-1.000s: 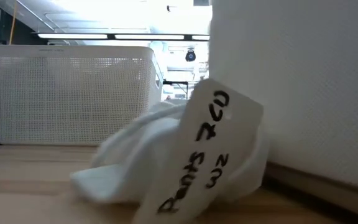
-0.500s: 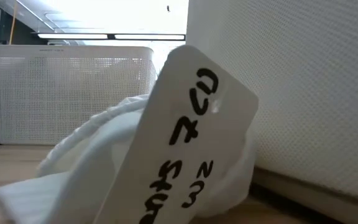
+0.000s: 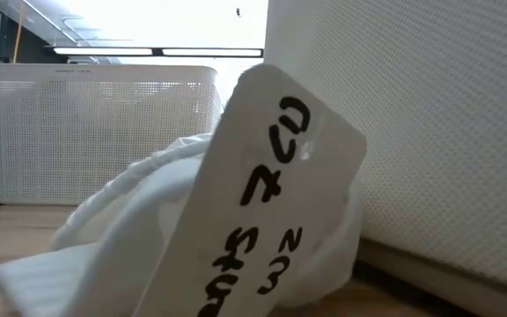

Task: Sort clothes
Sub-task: Put the white shirt into the bottom white laundry organizer

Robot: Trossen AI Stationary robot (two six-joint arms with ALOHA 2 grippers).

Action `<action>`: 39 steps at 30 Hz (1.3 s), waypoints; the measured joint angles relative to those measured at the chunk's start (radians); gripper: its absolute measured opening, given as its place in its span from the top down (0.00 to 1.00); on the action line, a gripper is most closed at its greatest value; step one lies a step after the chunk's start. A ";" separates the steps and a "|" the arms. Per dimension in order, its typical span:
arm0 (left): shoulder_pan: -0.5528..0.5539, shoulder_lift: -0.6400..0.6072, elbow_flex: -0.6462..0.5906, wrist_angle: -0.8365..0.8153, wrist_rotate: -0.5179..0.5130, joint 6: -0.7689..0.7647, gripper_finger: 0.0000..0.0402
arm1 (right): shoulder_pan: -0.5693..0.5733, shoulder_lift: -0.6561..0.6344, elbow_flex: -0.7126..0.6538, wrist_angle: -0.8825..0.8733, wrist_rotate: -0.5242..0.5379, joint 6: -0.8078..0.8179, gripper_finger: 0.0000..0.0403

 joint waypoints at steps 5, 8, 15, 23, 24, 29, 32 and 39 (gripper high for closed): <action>0.000 0.000 0.000 -0.001 -0.001 -0.006 0.50 | -0.073 0.001 -0.254 0.174 -0.045 0.101 1.00; 0.000 0.000 0.000 -0.001 -0.001 -0.007 0.50 | -0.135 0.045 -0.393 0.474 -0.172 0.034 1.00; 0.000 0.000 0.000 -0.002 -0.001 -0.001 0.50 | -0.172 0.244 -0.479 0.547 -0.419 -0.070 1.00; 0.000 0.000 0.000 -0.009 -0.001 0.011 0.50 | -0.175 0.396 -0.488 0.558 -0.554 -0.133 1.00; 0.000 0.000 0.000 -0.009 -0.001 0.012 0.50 | -0.175 0.404 -0.488 0.560 -0.559 -0.135 1.00; 0.000 0.000 0.000 -0.009 0.000 0.029 0.50 | -0.175 0.402 -0.490 0.573 -0.570 -0.127 0.98; 0.000 0.000 0.000 -0.010 0.000 0.031 0.50 | -0.188 0.386 -0.493 0.599 -0.606 -0.192 0.92; 0.000 0.000 0.000 -0.016 0.003 0.047 0.50 | -0.189 0.246 -0.384 0.466 -0.644 -0.315 0.70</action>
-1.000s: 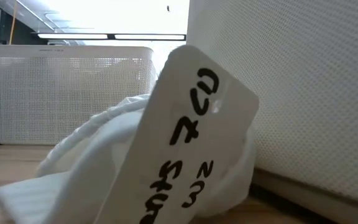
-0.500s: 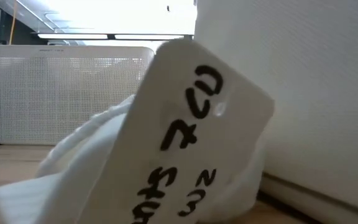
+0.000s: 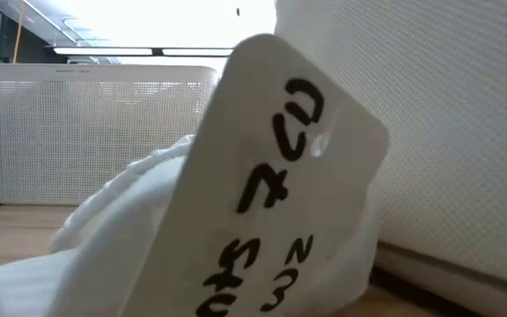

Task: Sort clothes
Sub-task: Put the white shirt into the bottom white laundry organizer

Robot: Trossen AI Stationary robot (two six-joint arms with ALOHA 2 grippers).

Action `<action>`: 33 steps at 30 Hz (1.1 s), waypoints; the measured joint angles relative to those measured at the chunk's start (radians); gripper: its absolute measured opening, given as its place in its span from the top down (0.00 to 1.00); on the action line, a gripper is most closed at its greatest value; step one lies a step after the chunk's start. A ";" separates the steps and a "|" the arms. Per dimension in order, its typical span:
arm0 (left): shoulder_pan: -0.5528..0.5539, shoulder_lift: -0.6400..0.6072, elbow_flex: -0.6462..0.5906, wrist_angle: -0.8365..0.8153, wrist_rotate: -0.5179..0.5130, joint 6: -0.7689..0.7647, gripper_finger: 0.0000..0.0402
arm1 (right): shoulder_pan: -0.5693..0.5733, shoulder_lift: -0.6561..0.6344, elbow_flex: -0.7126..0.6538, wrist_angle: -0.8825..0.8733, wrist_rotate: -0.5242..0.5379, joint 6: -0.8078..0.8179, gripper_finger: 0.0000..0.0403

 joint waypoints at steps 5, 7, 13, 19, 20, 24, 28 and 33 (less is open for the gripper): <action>0.000 0.000 0.000 -0.006 0.001 0.000 0.50 | 0.007 -0.085 0.133 -0.202 0.004 -0.051 0.56; 0.000 0.000 0.000 -0.014 0.001 0.005 0.50 | 0.007 -0.107 0.191 -0.259 0.015 -0.046 0.53; 0.000 0.000 0.000 -0.015 0.001 0.009 0.50 | -0.002 -0.165 0.388 -0.373 0.176 -0.038 0.49; 0.000 0.000 0.000 -0.015 0.001 0.009 0.50 | -0.056 -0.174 0.580 -0.285 0.633 -0.117 0.49; 0.000 0.000 0.000 -0.015 0.001 0.009 0.50 | -0.082 -0.174 0.615 -0.287 0.749 -0.173 0.49; 0.000 0.000 0.000 -0.016 0.001 0.008 0.50 | -0.252 -0.155 0.723 -0.593 0.986 -0.234 0.49; -0.001 0.000 0.000 -0.032 0.015 0.006 0.50 | -0.507 -0.100 0.717 -0.894 0.966 -0.208 0.49; -0.002 0.000 0.000 -0.047 0.063 -0.055 0.50 | -0.749 0.001 0.641 -0.801 0.868 -0.463 0.49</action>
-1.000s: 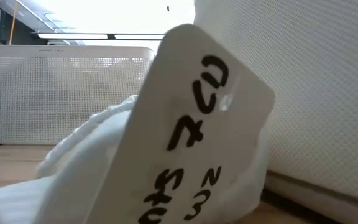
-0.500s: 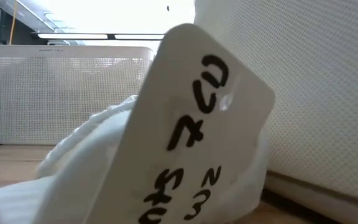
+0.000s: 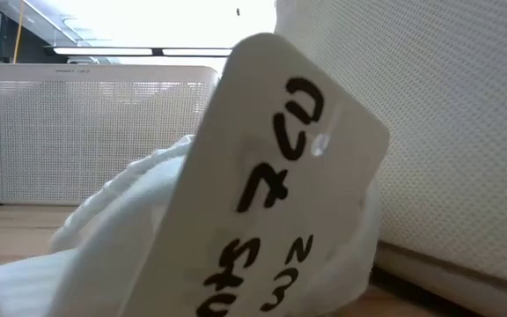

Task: Sort clothes
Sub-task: Put the white shirt into the bottom white laundry organizer

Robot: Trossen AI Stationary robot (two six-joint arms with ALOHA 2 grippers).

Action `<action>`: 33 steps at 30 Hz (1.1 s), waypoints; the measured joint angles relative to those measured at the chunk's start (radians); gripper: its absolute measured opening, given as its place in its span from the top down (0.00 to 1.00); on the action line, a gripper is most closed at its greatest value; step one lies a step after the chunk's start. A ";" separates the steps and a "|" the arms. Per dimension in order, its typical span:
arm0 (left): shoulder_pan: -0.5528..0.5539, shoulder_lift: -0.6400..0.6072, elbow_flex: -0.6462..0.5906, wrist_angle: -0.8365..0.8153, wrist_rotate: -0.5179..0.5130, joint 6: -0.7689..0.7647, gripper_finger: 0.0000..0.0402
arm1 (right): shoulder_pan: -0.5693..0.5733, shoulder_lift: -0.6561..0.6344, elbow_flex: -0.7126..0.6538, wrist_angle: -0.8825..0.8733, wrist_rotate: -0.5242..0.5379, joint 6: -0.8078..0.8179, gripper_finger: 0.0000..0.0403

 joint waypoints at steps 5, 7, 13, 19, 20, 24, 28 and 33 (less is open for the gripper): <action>0.000 0.000 0.000 0.000 0.003 -0.018 0.50 | -0.106 0.107 -0.061 0.118 -0.148 -0.129 0.47; 0.000 -0.003 0.000 0.000 0.020 -0.018 0.50 | -0.100 0.118 -0.068 0.118 -0.189 -0.172 0.45; 0.000 -0.004 0.000 0.000 0.044 -0.017 0.50 | -0.072 0.121 -0.079 0.139 -0.177 -0.150 0.34; 0.001 -0.005 0.000 0.001 0.049 -0.017 0.50 | -0.074 0.121 -0.079 0.089 -0.133 -0.043 0.23; 0.001 -0.006 0.000 0.001 0.058 -0.017 0.50 | -0.074 0.121 -0.079 0.075 -0.119 -0.025 0.22; 0.000 -0.006 0.000 0.001 0.082 -0.017 0.50 | -0.072 0.175 -0.078 0.074 -0.118 0.002 0.21; 0.000 -0.007 0.000 0.002 0.100 -0.017 0.50 | -0.083 0.248 -0.079 0.067 -0.121 0.002 0.21; 0.000 -0.007 0.000 0.002 0.101 -0.041 0.50 | -0.114 0.311 -0.079 0.073 -0.123 0.008 0.21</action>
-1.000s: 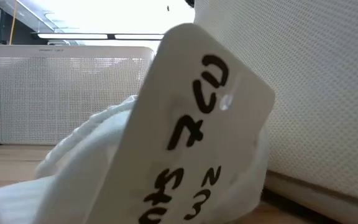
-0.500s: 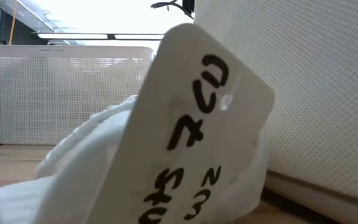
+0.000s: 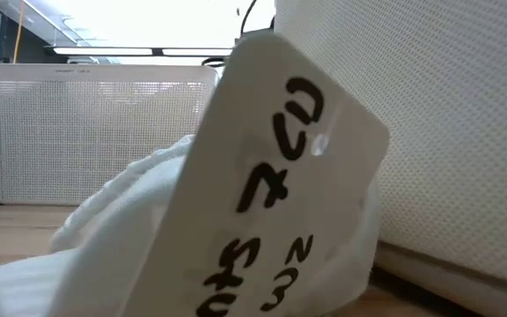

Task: Sort clothes
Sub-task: Put the white shirt into the bottom white laundry organizer

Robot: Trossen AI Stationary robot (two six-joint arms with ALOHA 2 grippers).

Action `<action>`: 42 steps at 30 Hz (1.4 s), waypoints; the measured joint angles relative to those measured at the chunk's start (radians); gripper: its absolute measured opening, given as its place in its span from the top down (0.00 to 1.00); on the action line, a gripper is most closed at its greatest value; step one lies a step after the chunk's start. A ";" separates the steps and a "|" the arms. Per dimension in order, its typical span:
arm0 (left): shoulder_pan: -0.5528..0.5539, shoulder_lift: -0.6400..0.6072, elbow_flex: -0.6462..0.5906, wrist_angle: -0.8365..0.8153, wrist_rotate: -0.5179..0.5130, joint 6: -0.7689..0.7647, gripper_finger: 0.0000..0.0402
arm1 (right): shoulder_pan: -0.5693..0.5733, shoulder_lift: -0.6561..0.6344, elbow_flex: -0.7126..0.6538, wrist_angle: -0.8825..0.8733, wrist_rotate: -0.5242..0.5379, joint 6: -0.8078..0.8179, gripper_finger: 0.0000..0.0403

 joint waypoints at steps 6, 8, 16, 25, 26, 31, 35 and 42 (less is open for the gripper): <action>0.000 0.000 0.000 0.000 0.000 -0.003 0.50 | -0.031 0.092 0.001 0.032 -0.066 -0.029 0.21; 0.000 0.000 0.000 0.000 0.000 -0.003 0.50 | -0.035 0.123 0.003 0.062 -0.103 -0.043 0.21; 0.000 0.000 0.000 0.002 -0.001 -0.020 0.50 | 0.013 0.256 0.007 0.099 -0.222 -0.115 0.38; 0.008 0.000 0.000 0.006 -0.007 -0.008 0.50 | 0.106 0.213 -0.002 -0.046 -0.158 -0.289 0.90; 0.011 0.000 0.000 0.007 -0.007 0.000 0.50 | 0.111 0.189 -0.007 -0.085 -0.131 -0.298 0.90; 0.030 0.000 0.000 0.009 -0.010 -0.002 0.50 | 0.110 -0.067 -0.001 -0.237 0.015 -0.228 0.91; 0.040 0.000 0.000 0.010 -0.014 -0.002 0.50 | 0.108 -0.275 -0.005 -0.233 0.076 -0.088 0.91; 0.040 0.001 0.000 0.008 -0.068 -0.001 0.50 | 0.257 -0.677 -0.002 -0.126 0.282 0.127 0.91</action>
